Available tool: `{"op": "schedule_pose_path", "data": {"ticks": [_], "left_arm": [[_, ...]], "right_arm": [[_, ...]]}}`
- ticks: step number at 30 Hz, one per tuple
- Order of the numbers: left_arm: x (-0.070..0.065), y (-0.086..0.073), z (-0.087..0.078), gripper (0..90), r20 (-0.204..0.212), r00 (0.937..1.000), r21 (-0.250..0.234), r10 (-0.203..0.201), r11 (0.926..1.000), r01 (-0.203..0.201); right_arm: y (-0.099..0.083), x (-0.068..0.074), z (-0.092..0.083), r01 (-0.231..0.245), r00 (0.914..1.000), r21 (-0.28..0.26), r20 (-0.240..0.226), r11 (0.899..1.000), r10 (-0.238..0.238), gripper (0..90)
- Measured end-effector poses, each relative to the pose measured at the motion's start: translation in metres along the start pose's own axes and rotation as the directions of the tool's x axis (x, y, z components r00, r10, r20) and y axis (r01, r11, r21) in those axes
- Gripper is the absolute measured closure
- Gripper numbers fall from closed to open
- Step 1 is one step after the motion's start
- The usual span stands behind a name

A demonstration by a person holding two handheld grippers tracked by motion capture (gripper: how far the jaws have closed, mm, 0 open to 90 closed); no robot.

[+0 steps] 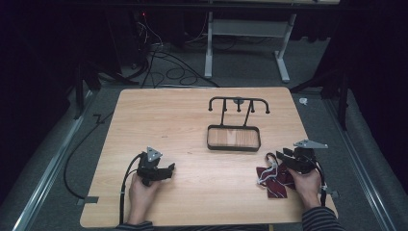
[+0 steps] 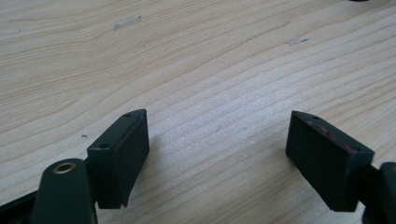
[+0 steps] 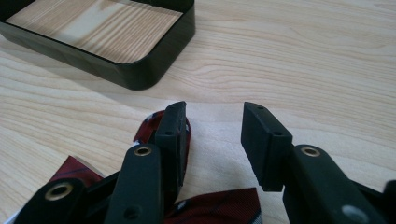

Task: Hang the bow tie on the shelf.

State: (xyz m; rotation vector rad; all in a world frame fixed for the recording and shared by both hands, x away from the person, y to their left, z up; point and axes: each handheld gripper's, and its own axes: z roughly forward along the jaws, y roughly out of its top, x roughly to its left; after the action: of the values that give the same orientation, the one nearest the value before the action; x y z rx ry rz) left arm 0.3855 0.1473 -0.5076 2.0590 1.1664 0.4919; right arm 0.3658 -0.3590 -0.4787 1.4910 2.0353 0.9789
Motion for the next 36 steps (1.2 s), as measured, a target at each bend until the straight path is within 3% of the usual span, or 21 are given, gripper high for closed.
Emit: {"op": "schedule_pose_path", "data": {"ticks": [19,36], "left_arm": [[0.000,0.000,0.000,21.8,-0.001,1.0000,0.000,0.001,1.0000,-0.001],[0.000,0.000,0.000,21.8,0.000,1.0000,0.000,0.000,1.0000,0.000]], "right_arm": [[0.007,0.014,0.015,0.039,0.9987,0.047,-0.034,0.998,-0.037,66.4],[0.006,0.016,0.030,0.053,0.9981,0.099,-0.037,0.994,-0.050,77.1]]}}
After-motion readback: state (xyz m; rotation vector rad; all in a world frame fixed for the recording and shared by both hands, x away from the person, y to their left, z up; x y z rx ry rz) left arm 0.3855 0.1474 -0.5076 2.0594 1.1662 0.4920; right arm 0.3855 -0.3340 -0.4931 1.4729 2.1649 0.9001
